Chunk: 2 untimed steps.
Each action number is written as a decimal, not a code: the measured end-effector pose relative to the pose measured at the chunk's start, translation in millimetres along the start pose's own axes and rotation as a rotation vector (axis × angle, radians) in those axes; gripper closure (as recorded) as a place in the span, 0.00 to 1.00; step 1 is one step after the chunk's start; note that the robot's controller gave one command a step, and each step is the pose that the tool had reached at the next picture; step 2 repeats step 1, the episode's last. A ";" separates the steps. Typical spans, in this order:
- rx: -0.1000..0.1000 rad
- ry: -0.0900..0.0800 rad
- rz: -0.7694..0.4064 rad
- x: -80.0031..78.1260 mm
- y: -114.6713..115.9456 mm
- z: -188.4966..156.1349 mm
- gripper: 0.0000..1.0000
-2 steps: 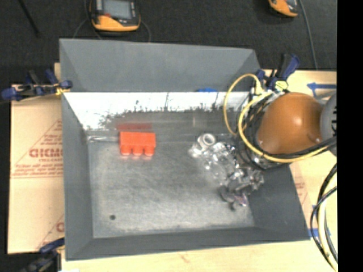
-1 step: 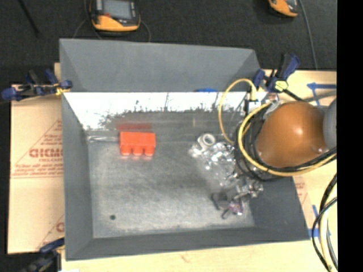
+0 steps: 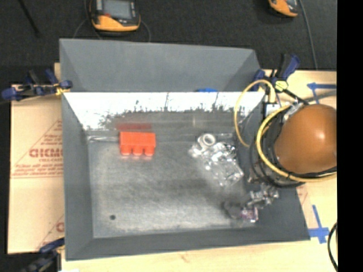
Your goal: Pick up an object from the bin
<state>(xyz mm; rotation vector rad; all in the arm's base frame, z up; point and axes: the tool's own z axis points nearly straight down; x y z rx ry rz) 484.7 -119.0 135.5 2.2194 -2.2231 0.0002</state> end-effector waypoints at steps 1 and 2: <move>0.010 0.002 -0.069 4.8 -22.8 -107.1 1.00; 0.010 0.002 -0.069 4.8 -22.8 -107.1 1.00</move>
Offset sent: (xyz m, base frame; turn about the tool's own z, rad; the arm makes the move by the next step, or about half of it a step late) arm 0.0202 -0.0039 0.1023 -0.0720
